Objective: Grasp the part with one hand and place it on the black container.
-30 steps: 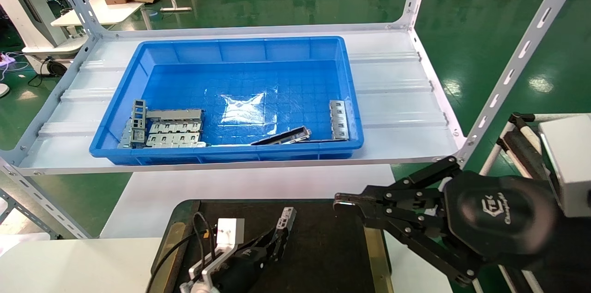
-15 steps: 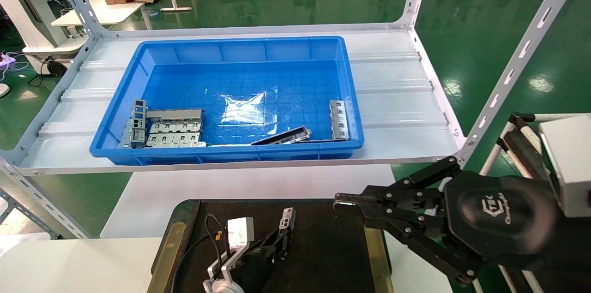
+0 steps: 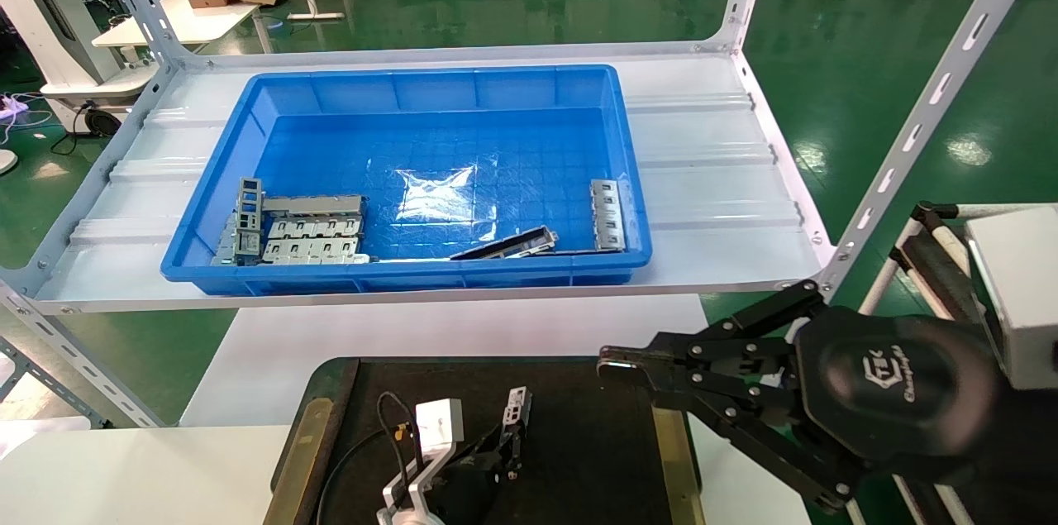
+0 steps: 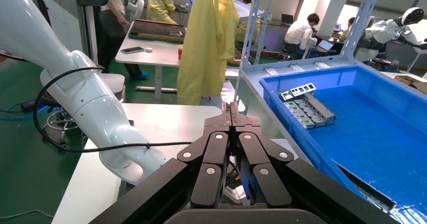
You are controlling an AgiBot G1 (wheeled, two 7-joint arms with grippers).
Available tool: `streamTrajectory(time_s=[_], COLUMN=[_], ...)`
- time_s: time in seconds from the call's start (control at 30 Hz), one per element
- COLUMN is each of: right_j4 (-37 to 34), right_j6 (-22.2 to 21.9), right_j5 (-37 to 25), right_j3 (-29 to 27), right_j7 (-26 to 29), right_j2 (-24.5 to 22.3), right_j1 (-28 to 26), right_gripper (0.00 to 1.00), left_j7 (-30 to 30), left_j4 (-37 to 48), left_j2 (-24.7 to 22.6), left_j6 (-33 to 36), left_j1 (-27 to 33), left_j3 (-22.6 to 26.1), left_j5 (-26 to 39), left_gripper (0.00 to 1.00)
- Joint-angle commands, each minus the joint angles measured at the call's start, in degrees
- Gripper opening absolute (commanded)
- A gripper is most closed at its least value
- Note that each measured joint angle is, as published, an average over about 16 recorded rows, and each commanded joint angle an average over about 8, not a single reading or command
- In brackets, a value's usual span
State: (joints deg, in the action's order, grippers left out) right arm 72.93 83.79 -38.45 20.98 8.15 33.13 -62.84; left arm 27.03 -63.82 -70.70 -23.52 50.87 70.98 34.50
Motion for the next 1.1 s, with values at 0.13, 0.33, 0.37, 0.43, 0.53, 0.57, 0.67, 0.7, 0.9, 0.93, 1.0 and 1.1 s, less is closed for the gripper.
streamTrajectory(time_s=[0.13, 0.33, 0.37, 0.43, 0.53, 0.57, 0.67, 0.7, 0.9, 0.93, 1.0, 1.1], right_j4=[0.0, 0.0, 0.0, 0.0, 0.0, 0.0, 0.0, 0.0, 0.0, 0.0, 0.0, 0.0], right_j6=[0.0, 0.0, 0.0, 0.0, 0.0, 0.0, 0.0, 0.0, 0.0, 0.0, 0.0, 0.0], right_j5=[0.0, 0.0, 0.0, 0.0, 0.0, 0.0, 0.0, 0.0, 0.0, 0.0, 0.0, 0.0], right_j3=[0.0, 0.0, 0.0, 0.0, 0.0, 0.0, 0.0, 0.0, 0.0, 0.0, 0.0, 0.0], right_j7=[0.0, 0.0, 0.0, 0.0, 0.0, 0.0, 0.0, 0.0, 0.0, 0.0, 0.0, 0.0], right_j2=[0.0, 0.0, 0.0, 0.0, 0.0, 0.0, 0.0, 0.0, 0.0, 0.0, 0.0, 0.0], right_j1=[0.0, 0.0, 0.0, 0.0, 0.0, 0.0, 0.0, 0.0, 0.0, 0.0, 0.0, 0.0], right_gripper=[0.0, 0.59, 0.72, 0.94, 1.0, 1.0, 1.0, 1.0, 1.0, 1.0, 1.0, 1.0], left_j7=[-1.4, -2.5, -2.6, -2.9, -3.3, -3.4, -3.6, -3.6, -4.0, -4.1, -4.2, -4.3], left_j4=[-0.7, -1.7, -1.8, -2.1, -2.5, -2.6, -2.8, -2.8, -3.7, -4.1, -4.9, -6.8], left_j2=[-0.1, 0.0, 0.0, 0.1, 0.1, 0.1, 0.2, 0.2, 0.8, 1.0, 1.6, 3.2], left_j6=[-1.7, -2.8, -2.9, -3.1, -3.4, -3.5, -3.7, -3.7, -3.4, -3.1, -2.3, -0.4], left_j1=[0.6, 1.0, 1.1, 1.2, 1.3, 1.3, 1.4, 1.4, 1.7, 1.8, 1.9, 2.0], left_j3=[1.5, 2.7, 2.8, 3.1, 3.5, 3.5, 3.7, 3.8, 3.9, 3.9, 3.7, 3.4], left_j5=[-3.2, -5.7, -5.9, -6.4, -7.0, -7.1, -7.5, -7.6, -7.0, -6.7, -6.0, -4.4], left_gripper=[0.01, 0.65, 0.78, 0.97, 1.0, 1.0, 1.0, 1.0, 1.0, 1.0, 1.0, 1.0])
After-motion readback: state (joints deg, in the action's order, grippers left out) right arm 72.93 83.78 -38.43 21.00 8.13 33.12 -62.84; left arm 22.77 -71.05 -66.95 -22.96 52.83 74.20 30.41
